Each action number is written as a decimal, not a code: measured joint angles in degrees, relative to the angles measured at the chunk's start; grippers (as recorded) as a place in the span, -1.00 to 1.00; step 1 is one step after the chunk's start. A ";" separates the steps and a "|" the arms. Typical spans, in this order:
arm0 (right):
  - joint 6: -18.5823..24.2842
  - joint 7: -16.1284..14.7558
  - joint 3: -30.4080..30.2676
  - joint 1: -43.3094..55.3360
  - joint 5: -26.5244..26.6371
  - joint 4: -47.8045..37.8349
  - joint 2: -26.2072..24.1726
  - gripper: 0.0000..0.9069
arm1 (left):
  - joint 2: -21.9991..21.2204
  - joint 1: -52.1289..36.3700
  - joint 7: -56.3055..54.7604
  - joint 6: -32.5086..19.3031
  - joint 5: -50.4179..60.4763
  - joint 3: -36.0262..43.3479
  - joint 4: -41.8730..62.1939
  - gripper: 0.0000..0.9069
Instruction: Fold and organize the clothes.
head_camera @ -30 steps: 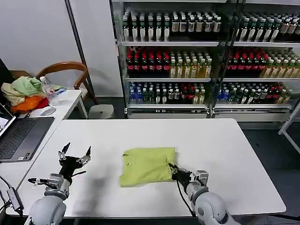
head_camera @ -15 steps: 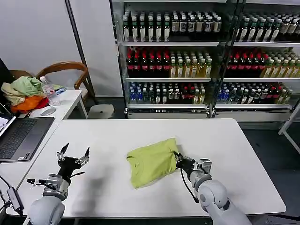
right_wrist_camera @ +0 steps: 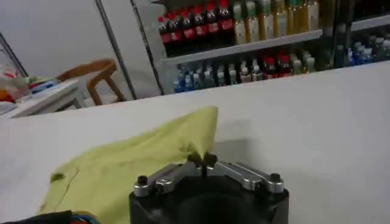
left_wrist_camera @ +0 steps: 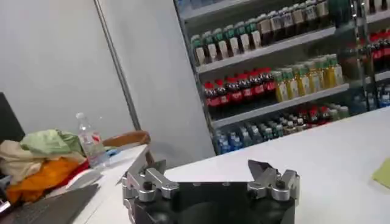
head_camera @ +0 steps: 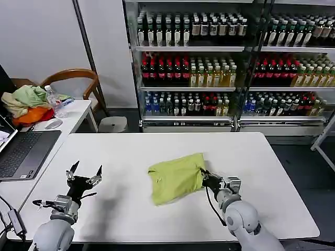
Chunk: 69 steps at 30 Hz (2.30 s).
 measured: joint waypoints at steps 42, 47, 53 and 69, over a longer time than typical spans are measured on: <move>-0.77 0.84 1.71 -4.89 -0.64 5.24 -0.64 1.00 | -0.66 -0.33 -0.07 0.02 -0.16 0.37 -0.18 1.00; -1.22 1.20 2.14 -5.13 -0.64 6.25 -1.05 1.00 | -0.59 -0.41 0.00 0.05 -0.36 0.37 -0.22 1.00; -1.51 1.13 2.91 -5.69 -0.68 7.72 -1.68 1.00 | -0.63 -0.37 0.00 0.07 -0.38 0.45 -0.34 1.00; 4.25 -3.41 8.87 -9.47 -11.98 10.97 -2.22 1.00 | -0.60 0.81 0.85 -1.96 -0.63 0.64 -1.79 1.00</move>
